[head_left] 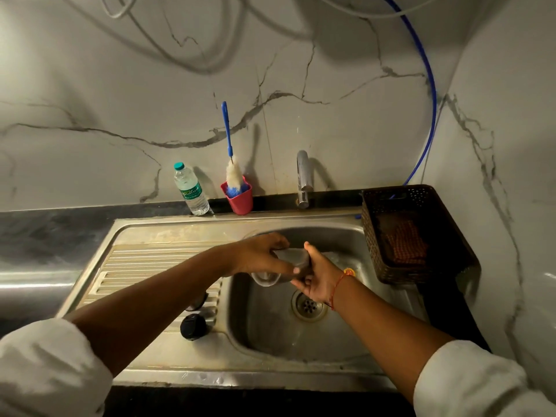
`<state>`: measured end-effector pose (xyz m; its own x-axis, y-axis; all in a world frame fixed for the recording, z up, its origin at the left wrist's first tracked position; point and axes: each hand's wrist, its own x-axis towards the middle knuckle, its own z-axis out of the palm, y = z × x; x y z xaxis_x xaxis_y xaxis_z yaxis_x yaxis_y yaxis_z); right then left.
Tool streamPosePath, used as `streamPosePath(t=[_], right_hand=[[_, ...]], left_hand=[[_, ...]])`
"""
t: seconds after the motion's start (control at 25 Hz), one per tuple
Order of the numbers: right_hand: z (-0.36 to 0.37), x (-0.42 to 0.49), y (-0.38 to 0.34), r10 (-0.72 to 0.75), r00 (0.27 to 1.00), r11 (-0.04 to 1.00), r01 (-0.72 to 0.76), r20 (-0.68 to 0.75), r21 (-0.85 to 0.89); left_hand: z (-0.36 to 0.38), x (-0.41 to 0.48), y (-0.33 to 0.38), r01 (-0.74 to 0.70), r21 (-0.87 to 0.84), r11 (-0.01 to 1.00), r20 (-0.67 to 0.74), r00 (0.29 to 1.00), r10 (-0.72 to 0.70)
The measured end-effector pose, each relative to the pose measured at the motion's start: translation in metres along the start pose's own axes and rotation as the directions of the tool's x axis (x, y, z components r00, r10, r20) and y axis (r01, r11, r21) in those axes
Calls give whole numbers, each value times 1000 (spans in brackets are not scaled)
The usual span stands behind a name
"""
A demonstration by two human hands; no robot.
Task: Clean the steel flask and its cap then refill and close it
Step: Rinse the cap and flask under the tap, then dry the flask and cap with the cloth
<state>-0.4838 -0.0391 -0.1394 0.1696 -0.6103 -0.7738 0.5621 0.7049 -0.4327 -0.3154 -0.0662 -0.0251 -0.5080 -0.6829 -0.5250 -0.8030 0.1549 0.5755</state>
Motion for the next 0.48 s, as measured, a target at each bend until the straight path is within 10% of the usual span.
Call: streamPosePath(t=[0.48], right_hand=[[-7,-21,-15,28,996,999,-26,83,-28]], left_hand=[[-2,-6,24,-89,281,956,-419,885,205]])
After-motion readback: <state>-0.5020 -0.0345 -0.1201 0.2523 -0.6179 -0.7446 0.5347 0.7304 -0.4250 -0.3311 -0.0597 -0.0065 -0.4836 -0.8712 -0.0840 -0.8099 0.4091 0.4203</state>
